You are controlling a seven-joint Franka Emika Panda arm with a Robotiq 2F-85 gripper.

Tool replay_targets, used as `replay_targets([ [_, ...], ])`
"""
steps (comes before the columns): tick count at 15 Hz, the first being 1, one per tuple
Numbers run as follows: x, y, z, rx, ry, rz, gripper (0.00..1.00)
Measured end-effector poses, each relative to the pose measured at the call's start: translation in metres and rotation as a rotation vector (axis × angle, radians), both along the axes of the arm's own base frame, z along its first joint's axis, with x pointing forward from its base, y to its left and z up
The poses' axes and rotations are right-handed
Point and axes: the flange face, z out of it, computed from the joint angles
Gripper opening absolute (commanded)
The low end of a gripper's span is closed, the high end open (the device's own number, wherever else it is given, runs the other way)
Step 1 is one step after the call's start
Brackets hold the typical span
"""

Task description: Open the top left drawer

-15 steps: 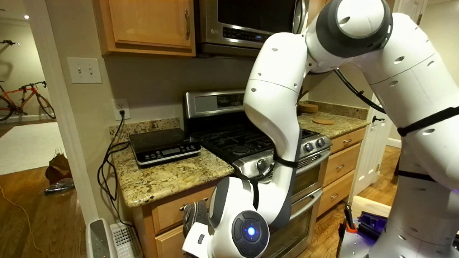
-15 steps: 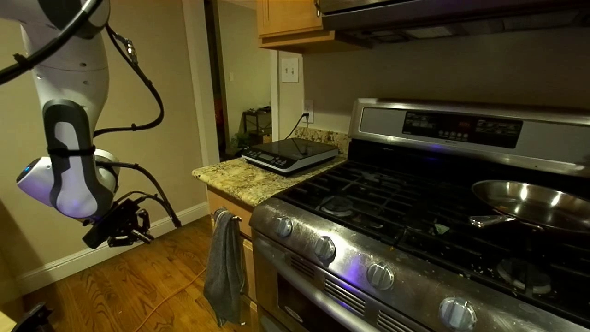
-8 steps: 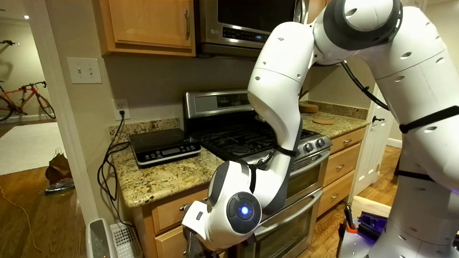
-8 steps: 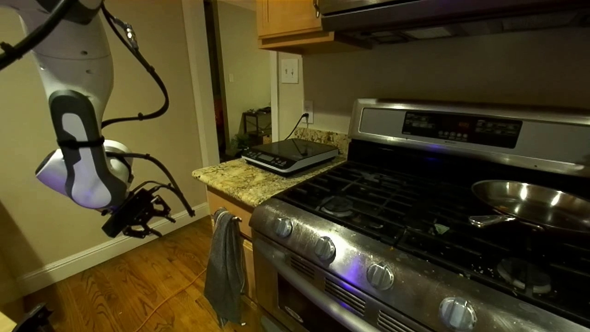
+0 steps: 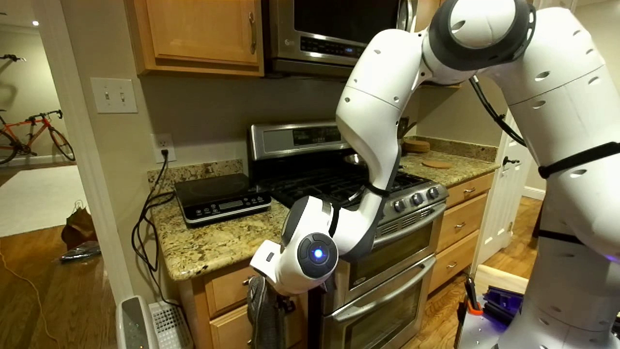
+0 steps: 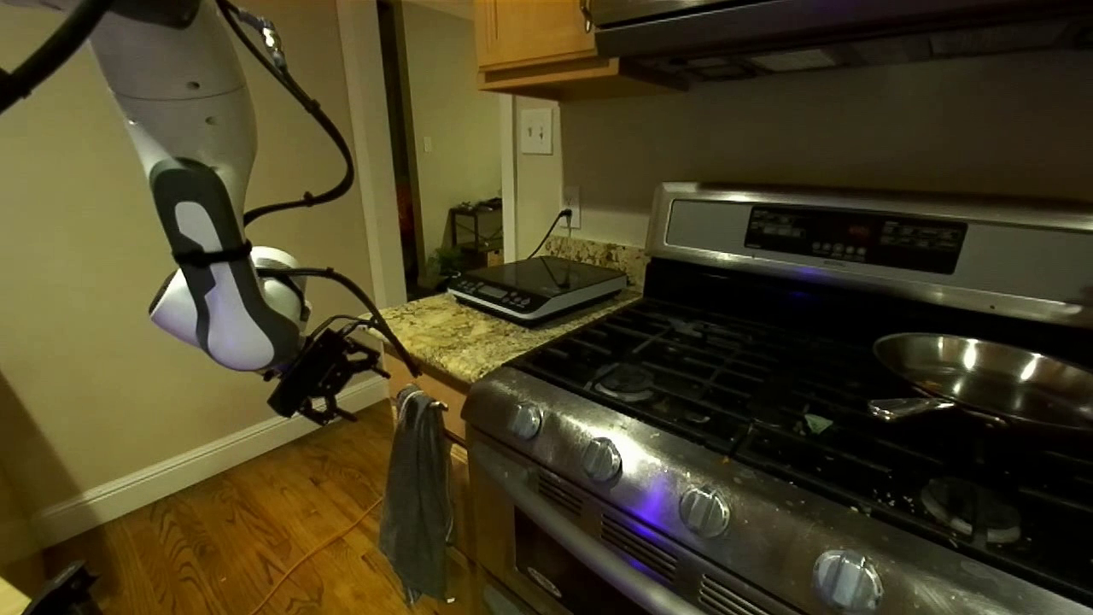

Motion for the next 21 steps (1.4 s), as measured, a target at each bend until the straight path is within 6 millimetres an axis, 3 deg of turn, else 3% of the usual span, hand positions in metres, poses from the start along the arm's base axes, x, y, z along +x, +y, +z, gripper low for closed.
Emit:
replay_targets([
  [5,0.027,-0.012,-0.003,0.011,-0.016,-0.020,1.00],
  [12,0.041,-0.010,-0.023,0.054,0.015,-0.027,1.00],
  [19,0.061,-0.020,-0.037,0.063,0.025,-0.013,1.00],
  [20,0.066,-0.022,-0.037,0.064,0.023,-0.010,0.96],
  [21,0.069,-0.025,-0.039,0.066,0.023,-0.010,0.77],
])
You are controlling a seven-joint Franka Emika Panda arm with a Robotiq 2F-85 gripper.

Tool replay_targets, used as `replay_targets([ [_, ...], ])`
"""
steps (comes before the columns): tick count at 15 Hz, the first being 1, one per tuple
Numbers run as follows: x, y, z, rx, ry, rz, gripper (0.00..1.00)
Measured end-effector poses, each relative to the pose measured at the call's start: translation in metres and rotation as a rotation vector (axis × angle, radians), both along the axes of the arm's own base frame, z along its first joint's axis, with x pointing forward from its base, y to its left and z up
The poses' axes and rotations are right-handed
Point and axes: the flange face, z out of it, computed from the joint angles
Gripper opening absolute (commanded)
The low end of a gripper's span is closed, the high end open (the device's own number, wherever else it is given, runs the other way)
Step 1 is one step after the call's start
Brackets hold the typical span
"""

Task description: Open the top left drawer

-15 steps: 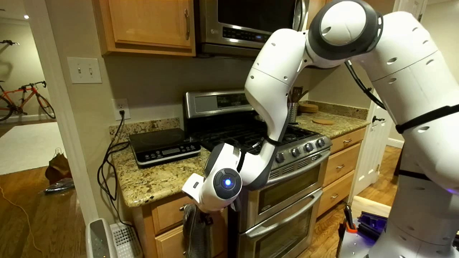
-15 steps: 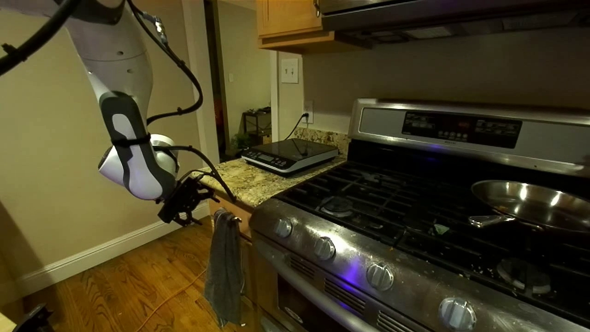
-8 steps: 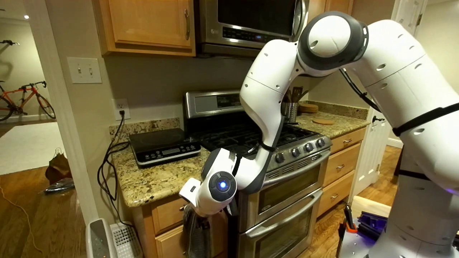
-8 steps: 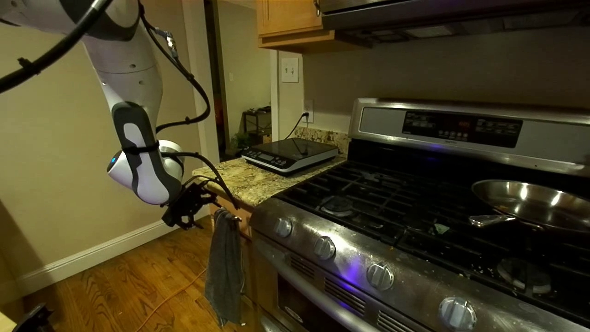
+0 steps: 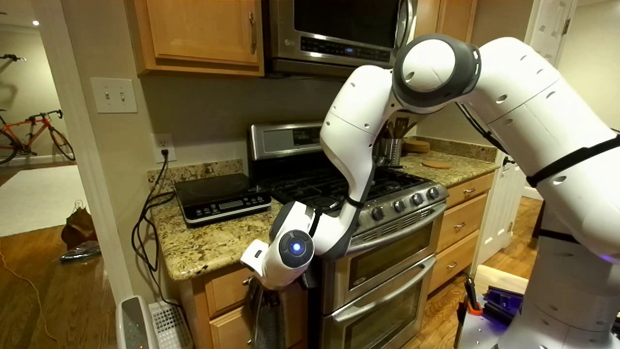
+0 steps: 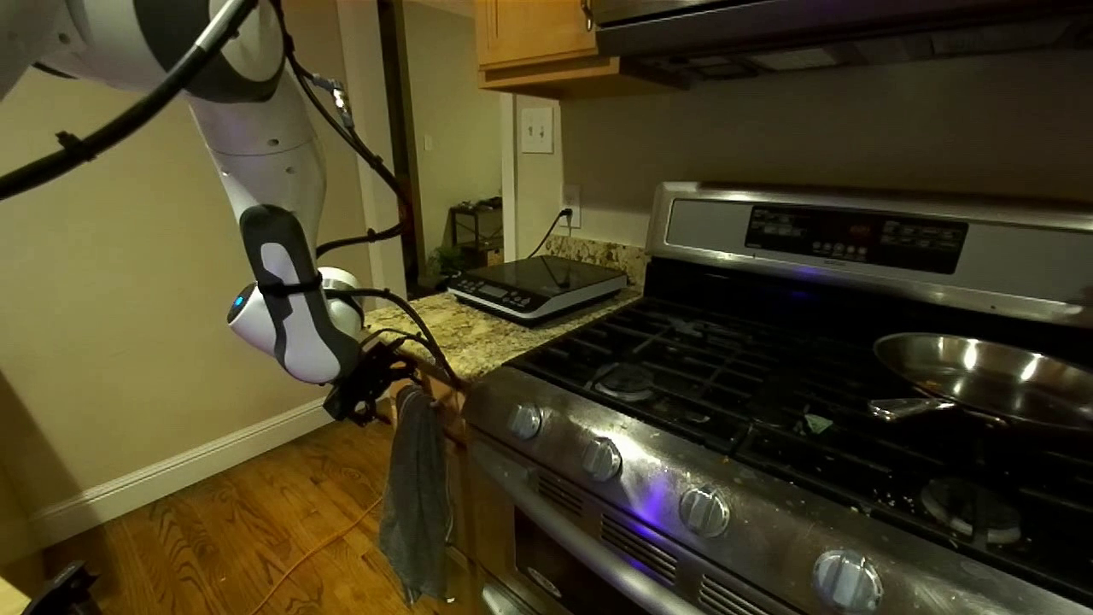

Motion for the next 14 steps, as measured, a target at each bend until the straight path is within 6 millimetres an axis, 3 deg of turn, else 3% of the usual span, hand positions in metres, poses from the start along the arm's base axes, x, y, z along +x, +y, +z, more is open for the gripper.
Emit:
replay_targets([
  [2,0.003,-0.002,-0.003,0.007,0.010,0.004,0.69],
  [9,0.011,-0.008,-0.004,0.009,0.008,0.008,0.26],
  [13,0.010,-0.010,-0.002,-0.013,-0.005,0.037,0.08],
  [14,0.009,-0.010,-0.001,-0.022,-0.010,0.045,0.07],
])
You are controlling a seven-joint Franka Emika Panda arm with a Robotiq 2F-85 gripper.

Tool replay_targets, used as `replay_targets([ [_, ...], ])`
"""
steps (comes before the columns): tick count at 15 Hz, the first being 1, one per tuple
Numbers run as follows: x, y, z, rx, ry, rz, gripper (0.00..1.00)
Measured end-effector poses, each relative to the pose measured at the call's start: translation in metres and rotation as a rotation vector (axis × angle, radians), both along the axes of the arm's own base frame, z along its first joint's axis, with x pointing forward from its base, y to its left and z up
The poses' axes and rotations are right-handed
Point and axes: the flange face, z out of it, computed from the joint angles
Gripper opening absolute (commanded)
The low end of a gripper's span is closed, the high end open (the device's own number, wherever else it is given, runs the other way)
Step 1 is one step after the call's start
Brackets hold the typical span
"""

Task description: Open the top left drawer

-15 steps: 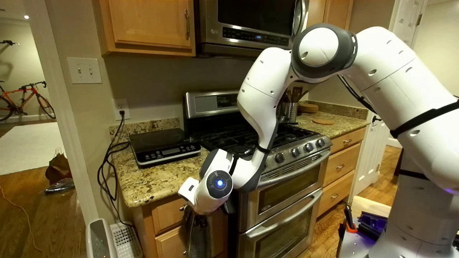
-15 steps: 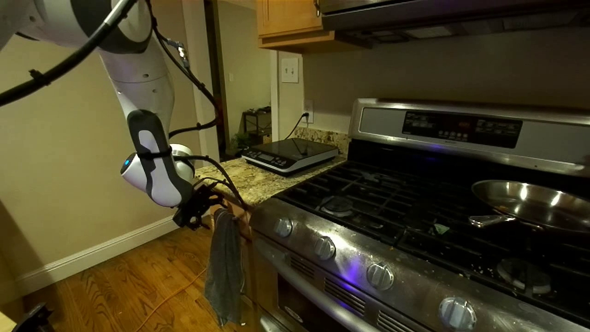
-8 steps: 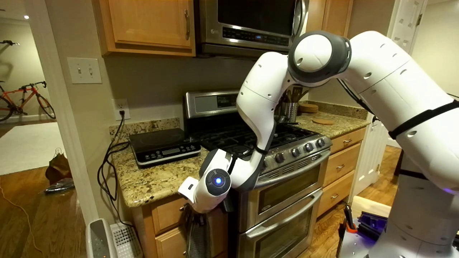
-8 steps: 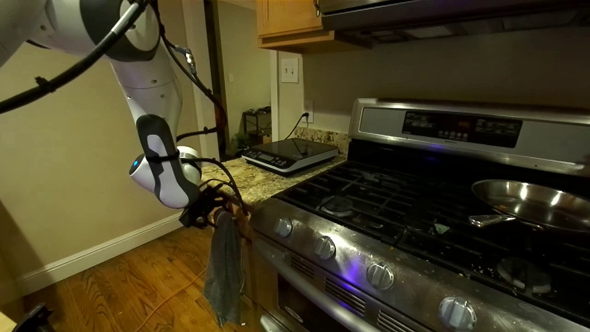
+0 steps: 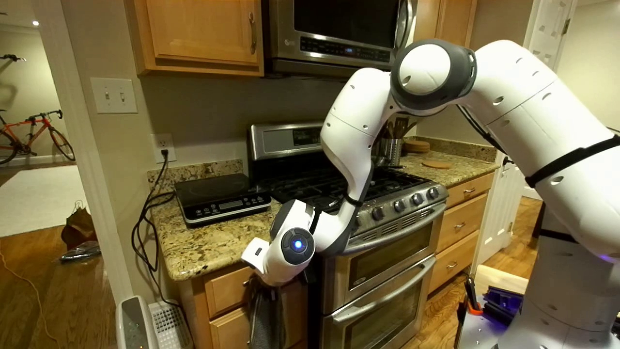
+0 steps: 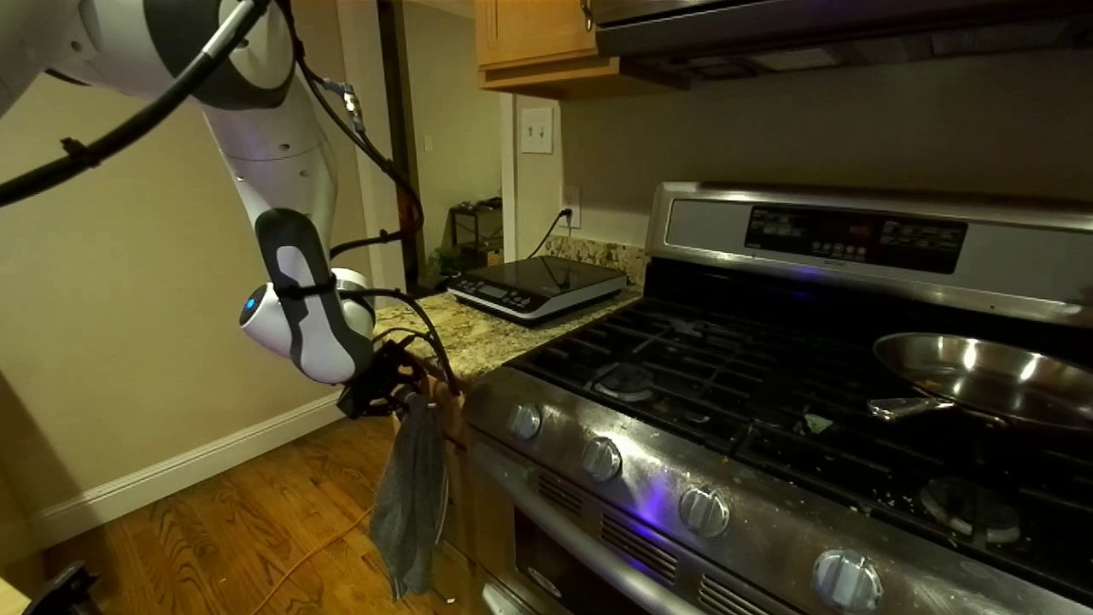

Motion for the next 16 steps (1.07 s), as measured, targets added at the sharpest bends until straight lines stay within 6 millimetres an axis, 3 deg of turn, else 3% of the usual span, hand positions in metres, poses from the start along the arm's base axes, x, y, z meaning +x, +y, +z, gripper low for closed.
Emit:
replay_targets([
  [1,-0.001,0.000,0.000,-0.007,-0.004,0.007,0.11],
  [10,-0.005,0.000,-0.002,-0.033,-0.019,0.057,0.10],
  [16,-0.023,0.000,-0.006,-0.045,-0.058,0.112,0.10],
])
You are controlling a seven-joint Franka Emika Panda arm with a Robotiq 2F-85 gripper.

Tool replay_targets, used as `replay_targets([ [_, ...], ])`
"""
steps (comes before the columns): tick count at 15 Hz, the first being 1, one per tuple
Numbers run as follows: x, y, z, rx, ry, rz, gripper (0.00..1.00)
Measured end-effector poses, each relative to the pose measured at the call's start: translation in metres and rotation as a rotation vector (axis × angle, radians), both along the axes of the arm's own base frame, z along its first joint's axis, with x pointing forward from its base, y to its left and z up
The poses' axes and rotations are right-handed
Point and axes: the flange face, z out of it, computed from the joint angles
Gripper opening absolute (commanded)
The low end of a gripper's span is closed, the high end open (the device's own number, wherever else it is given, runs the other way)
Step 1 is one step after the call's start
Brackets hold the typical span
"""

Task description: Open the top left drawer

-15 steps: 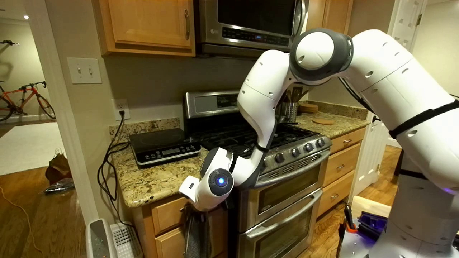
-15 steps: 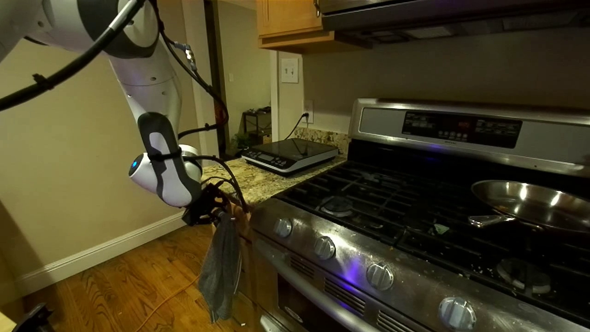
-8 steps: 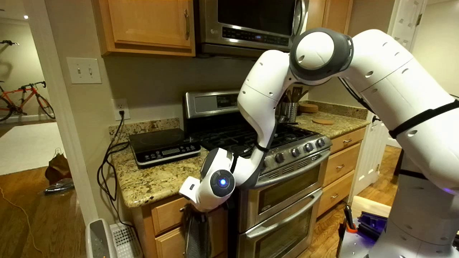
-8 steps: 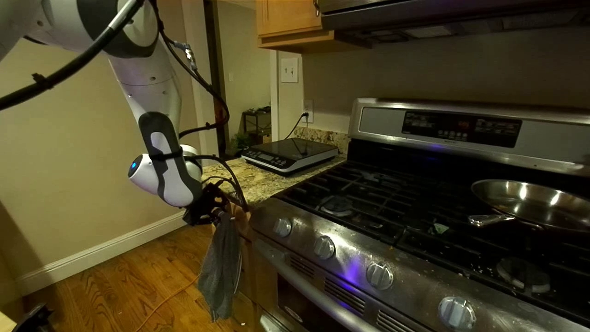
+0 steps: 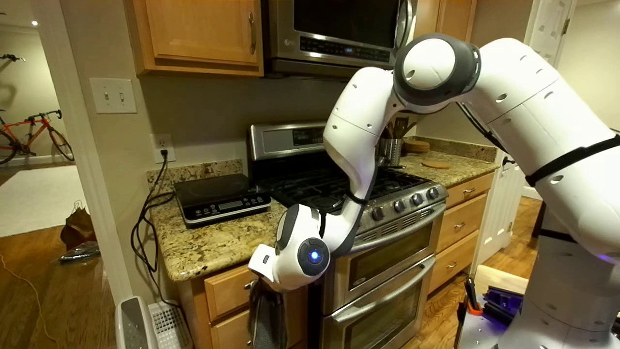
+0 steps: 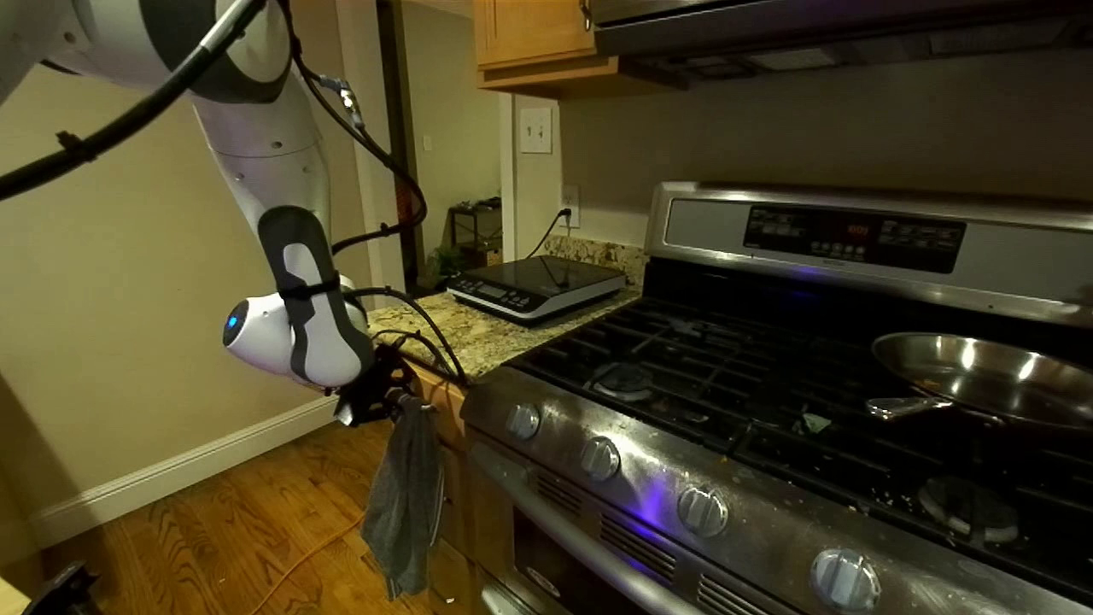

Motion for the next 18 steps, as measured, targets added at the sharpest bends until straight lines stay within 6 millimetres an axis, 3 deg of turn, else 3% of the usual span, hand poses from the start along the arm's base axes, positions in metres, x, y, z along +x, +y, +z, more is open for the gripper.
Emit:
replay_targets([
  [10,-0.015,-0.001,-0.004,0.017,-0.052,0.023,0.09],
  [11,-0.016,-0.001,-0.005,0.020,-0.056,0.025,0.27],
  [18,-0.017,-0.002,-0.005,0.026,-0.061,0.026,0.27],
])
